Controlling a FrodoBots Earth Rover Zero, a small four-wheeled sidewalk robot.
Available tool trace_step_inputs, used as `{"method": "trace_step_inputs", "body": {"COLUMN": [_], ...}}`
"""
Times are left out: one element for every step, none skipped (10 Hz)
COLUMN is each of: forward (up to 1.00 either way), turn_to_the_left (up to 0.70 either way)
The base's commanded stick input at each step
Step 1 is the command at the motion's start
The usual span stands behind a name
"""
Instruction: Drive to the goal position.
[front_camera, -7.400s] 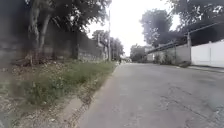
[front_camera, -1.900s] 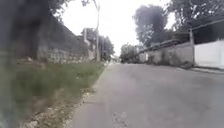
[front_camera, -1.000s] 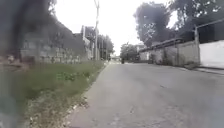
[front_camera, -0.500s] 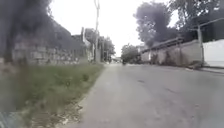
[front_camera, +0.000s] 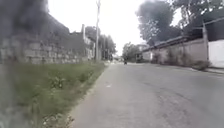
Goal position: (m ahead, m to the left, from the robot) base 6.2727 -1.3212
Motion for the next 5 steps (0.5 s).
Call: {"method": "trace_step_inputs", "body": {"forward": [0.70,0.70,0.70,0.70,0.70], "turn_to_the_left": [0.00,0.00,0.00,0.00,0.00]}}
